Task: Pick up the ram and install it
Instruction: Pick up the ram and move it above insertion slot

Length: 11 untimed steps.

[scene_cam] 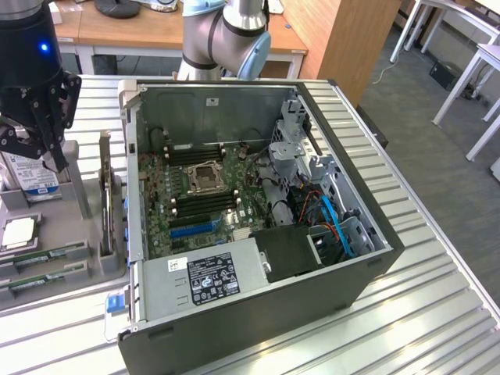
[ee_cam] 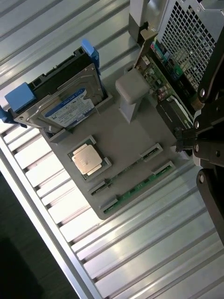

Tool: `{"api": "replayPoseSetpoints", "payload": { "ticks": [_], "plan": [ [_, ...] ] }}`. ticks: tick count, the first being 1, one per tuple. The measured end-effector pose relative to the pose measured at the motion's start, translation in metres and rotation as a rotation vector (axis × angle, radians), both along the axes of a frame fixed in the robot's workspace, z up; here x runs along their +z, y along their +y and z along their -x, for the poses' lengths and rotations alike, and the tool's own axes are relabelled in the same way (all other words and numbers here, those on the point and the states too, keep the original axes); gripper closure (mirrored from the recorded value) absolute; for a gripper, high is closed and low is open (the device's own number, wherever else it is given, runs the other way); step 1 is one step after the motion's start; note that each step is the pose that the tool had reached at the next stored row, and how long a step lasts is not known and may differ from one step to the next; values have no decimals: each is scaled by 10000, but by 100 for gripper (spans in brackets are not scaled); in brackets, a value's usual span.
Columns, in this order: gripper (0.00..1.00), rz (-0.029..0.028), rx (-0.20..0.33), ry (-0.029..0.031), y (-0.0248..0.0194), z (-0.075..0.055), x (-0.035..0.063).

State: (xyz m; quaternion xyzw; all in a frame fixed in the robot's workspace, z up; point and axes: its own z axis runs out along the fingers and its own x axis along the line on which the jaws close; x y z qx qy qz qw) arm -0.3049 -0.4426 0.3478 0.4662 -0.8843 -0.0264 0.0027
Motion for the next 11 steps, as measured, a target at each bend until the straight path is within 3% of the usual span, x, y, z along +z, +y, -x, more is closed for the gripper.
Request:
{"api": "replayPoseSetpoints", "payload": {
  "ticks": [11],
  "plan": [
    [89,0,1370,0,0,0,-3]
  ]
}}
